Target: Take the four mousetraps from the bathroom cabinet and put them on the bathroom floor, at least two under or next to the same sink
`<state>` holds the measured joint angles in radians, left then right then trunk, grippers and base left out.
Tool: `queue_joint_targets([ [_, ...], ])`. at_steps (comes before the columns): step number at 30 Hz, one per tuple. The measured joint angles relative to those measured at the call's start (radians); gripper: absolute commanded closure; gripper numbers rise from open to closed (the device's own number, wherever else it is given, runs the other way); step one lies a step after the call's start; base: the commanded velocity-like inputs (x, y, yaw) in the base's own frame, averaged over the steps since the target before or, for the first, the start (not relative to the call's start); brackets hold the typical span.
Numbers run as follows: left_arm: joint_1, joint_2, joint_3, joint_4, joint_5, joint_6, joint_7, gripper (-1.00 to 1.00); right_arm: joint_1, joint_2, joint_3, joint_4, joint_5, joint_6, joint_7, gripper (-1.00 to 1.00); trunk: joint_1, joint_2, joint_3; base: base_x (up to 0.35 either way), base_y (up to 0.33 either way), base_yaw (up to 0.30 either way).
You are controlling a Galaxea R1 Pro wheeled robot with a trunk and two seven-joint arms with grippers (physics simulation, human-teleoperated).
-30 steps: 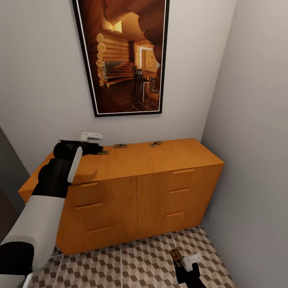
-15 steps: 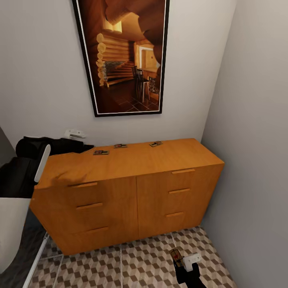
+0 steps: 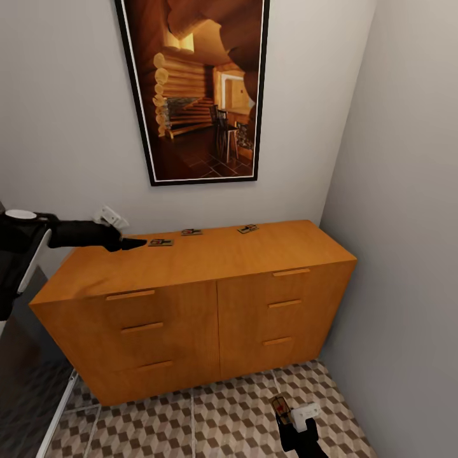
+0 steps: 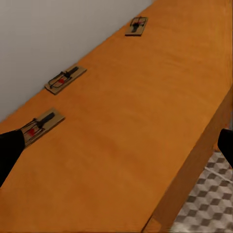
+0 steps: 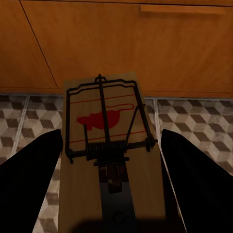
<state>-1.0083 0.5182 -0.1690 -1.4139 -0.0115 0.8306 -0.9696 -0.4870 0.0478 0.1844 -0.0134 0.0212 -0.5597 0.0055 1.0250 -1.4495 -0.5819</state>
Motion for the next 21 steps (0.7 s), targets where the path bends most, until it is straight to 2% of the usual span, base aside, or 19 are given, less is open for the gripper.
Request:
queue_joint_targets([
  [3, 0.0, 0.025, -0.041, -0.004, -0.031, -0.031, -0.047, -1.0, 0.0, 0.0, 0.0, 0.0, 0.0, 0.0, 0.0, 1.0, 0.0, 0.0, 0.0, 0.0, 0.0, 0.0],
  [5, 0.0, 0.038, -0.058, -0.01, -0.066, -0.041, -0.081, -1.0, 0.0, 0.0, 0.0, 0.0, 0.0, 0.0, 0.0, 1.0, 0.0, 0.0, 0.0, 0.0, 0.0, 0.0],
  [6, 0.0, 0.043, -0.063, -0.013, -0.097, -0.046, -0.108, -1.0, 0.0, 0.0, 0.0, 0.0, 0.0, 0.0, 0.0, 1.0, 0.0, 0.0, 0.0, 0.0, 0.0, 0.0],
  [8, 0.0, 0.047, -0.067, -0.016, -0.133, -0.051, -0.139, -1.0, 0.0, 0.0, 0.0, 0.0, 0.0, 0.0, 0.0, 1.0, 0.0, 0.0, 0.0, 0.0, 0.0, 0.0],
  [9, 0.0, 0.049, -0.07, -0.018, -0.17, -0.06, -0.174, -1.0, 0.0, 0.0, 0.0, 0.0, 0.0, 0.0, 0.0, 1.0, 0.0, 0.0, 0.0, 0.0, 0.0, 0.0],
  [11, 0.0, 0.05, -0.071, -0.02, -0.209, -0.077, -0.211, -1.0, 0.0, 0.0, 0.0, 0.0, 0.0, 0.0, 0.0, 1.0, 0.0, 0.0, 0.0, 0.0, 0.0, 0.0],
  [12, 0.0, 0.05, -0.072, -0.021, -0.249, -0.1, -0.246, -1.0, 0.0, 0.0, 0.0, 0.0, 0.0, 0.0, 0.0, 1.0, 0.0, 0.0, 0.0, 0.0, 0.0, 0.0],
  [15, 0.0, 0.049, -0.073, -0.022, -0.31, -0.133, -0.296, -1.0, 0.0, 0.0, 0.0, 0.0, 0.0, 0.0, 0.0, 1.0, 0.0, 0.0, 0.0, 0.0, 0.0, 0.0],
  [16, 0.0, 0.049, -0.073, -0.022, -0.345, -0.148, -0.326, -1.0, 0.0, 0.0, 0.0, 0.0, 0.0, 0.0, 0.0, 1.0, 0.0, 0.0, 0.0, 0.0, 0.0, 0.0],
  [19, 0.0, 0.049, -0.073, -0.022, -0.398, -0.164, -0.371, -1.0, 0.0, 0.0, 0.0, 0.0, 0.0, 0.0, 0.0, 1.0, 0.0, 0.0, 0.0, 0.0, 0.0, 0.0],
  [21, 0.0, 0.049, -0.073, -0.023, -0.413, -0.168, -0.386, -1.0, 0.0, 0.0, 0.0, 0.0, 0.0, 0.0, 0.0, 1.0, 0.0, 0.0, 0.0, 0.0, 0.0, 0.0],
])
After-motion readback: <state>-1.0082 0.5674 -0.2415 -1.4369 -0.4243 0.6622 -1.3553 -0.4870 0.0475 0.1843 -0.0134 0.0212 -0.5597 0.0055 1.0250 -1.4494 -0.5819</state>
